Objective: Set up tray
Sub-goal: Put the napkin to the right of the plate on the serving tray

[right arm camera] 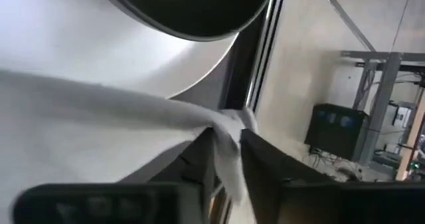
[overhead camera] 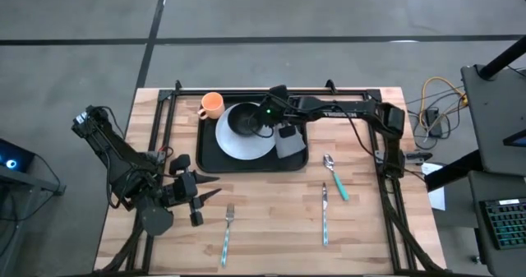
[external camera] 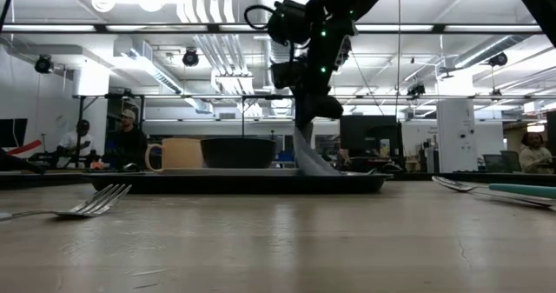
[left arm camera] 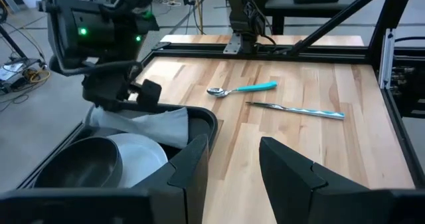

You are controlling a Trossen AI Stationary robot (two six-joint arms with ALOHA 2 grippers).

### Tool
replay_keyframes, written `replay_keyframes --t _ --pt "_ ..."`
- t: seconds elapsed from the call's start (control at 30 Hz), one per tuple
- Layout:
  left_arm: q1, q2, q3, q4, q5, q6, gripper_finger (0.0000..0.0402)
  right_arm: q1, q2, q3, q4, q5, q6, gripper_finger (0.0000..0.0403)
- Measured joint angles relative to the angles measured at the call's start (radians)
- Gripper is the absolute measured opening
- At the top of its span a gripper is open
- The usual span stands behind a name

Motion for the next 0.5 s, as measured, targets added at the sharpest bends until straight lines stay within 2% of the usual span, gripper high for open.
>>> replay_keyframes --t 0.2,0.4,0.47,0.5 --pt "0.0 0.0 -0.002 0.0 0.0 0.0 0.0116 -0.001 -0.009 0.002 -0.013 -0.024 0.013 0.0134" --pt "0.0 0.0 -0.002 0.0 0.0 0.0 0.0116 -0.01 -0.019 0.002 -0.045 0.026 0.097 0.0172" --pt "0.0 0.0 -0.002 0.0 0.0 0.0 0.0116 -0.01 -0.036 0.002 -0.098 -0.053 0.191 0.0175" --pt "0.0 0.0 -0.002 0.0 0.0 0.0 0.0116 -0.01 -0.049 -0.001 -0.117 -0.138 0.243 0.0175"
